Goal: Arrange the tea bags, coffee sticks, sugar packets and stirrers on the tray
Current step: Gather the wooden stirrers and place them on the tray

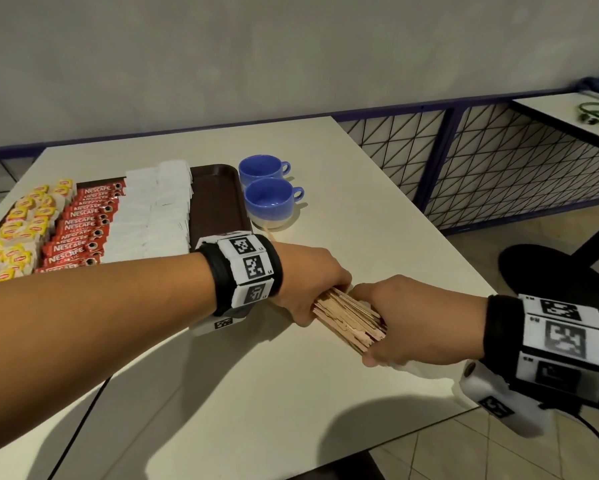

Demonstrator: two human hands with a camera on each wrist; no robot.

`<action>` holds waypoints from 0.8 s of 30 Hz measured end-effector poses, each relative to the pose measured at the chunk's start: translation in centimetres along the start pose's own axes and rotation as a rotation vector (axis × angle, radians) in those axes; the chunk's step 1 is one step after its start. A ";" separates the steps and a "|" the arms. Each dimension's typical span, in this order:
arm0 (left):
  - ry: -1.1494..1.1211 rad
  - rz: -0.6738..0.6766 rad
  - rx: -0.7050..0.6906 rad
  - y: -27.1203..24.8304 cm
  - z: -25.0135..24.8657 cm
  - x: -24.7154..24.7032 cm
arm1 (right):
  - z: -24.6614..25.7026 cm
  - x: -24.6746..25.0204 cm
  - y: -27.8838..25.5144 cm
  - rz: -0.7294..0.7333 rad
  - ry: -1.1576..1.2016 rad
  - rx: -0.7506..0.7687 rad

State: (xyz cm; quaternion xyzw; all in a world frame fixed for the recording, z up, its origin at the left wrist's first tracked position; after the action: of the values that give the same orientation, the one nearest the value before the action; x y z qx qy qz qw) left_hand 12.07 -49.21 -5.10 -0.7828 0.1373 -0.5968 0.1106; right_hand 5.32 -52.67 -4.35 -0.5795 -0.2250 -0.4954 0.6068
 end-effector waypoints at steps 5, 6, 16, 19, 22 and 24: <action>0.024 0.005 -0.050 0.1 -0.7 -0.5 | -0.9 0.2 -0.2 0.009 -0.004 -0.065; 0.040 0.005 -0.061 0.2 -0.8 -0.4 | -1.1 -0.1 -0.4 0.034 0.023 -0.074; 0.057 0.018 -0.054 0.2 -1.6 -0.5 | -0.8 -1.3 -0.8 0.125 0.013 -0.066; 0.037 0.018 -0.042 0.3 -1.5 -0.5 | -0.8 -1.3 -0.9 0.132 0.031 -0.069; 0.006 0.018 -0.038 0.2 -1.6 -0.5 | -0.9 -1.0 -1.0 0.119 0.082 -0.061; -0.010 0.017 -0.041 0.1 -1.8 -0.5 | -0.9 -0.7 -1.3 0.122 0.128 -0.065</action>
State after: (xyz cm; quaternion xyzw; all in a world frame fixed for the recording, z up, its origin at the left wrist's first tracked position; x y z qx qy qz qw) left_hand 10.21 -49.17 -5.13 -0.7866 0.1558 -0.5889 0.1002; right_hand 3.60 -53.07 -4.55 -0.5787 -0.1341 -0.5005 0.6298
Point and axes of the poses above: each hand's wrist, its own y-axis towards the middle knuckle, its own x-axis out of the back of the hand, z = x × y, the point moved 10 cm from there along y, towards the middle knuckle, and after that the axes turned 14 degrees about -x, right-handed, at the moved point
